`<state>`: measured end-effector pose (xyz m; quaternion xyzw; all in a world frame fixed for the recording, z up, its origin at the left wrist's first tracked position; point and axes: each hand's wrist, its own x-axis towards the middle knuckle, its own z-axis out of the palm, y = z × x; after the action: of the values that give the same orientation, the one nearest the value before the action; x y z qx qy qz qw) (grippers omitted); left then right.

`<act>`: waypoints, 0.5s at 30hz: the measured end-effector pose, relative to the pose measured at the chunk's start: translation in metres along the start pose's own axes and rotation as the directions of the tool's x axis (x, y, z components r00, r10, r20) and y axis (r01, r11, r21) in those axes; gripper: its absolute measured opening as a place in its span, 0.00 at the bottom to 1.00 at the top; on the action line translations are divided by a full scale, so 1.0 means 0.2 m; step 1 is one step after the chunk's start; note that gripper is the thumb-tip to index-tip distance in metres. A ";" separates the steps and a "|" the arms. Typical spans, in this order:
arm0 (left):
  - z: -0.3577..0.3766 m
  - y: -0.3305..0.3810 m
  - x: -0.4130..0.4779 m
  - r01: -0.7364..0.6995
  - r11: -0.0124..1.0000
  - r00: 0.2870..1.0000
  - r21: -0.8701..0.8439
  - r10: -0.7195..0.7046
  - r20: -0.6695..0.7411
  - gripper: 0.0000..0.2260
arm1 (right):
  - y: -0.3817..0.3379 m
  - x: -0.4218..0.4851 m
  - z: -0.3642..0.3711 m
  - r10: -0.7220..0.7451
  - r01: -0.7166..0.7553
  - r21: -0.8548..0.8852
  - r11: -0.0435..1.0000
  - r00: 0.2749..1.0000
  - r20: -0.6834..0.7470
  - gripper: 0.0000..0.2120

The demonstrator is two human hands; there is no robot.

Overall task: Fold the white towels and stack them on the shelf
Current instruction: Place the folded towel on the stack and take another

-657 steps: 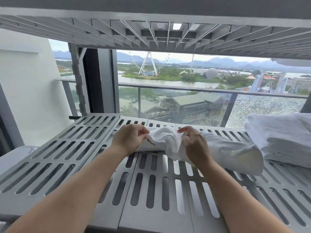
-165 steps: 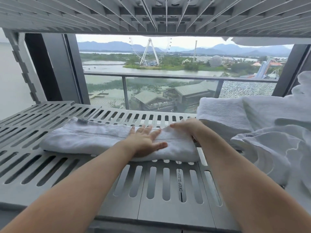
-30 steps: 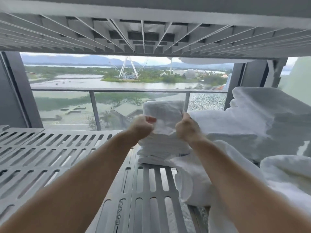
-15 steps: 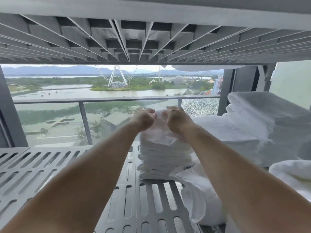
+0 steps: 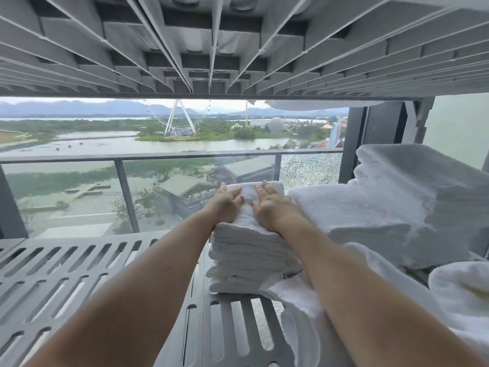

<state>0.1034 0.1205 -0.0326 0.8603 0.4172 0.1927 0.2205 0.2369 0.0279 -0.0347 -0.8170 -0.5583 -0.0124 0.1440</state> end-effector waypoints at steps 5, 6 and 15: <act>-0.07 0.08 -0.10 -0.016 0.981 1.000 0.194 0.013 0.017 0.21 | 0.03 -0.02 -0.03 -0.005 0.001 0.128 0.992 1.000 0.027 0.30; -0.11 0.10 -0.13 -0.004 0.979 1.000 0.203 0.002 0.009 0.20 | 0.04 -0.02 -0.04 -0.019 0.015 0.142 0.990 0.999 0.026 0.30; -0.17 0.07 -0.51 0.056 0.977 0.967 -0.206 -0.105 -0.234 0.17 | -0.02 -0.19 -0.16 -0.125 0.173 0.158 0.972 0.954 -0.273 0.13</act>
<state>0.0361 0.0389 -0.0107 0.7863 0.4547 0.3280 0.2596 0.2236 -0.0131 -0.0091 -0.7471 -0.5936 -0.0805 0.2881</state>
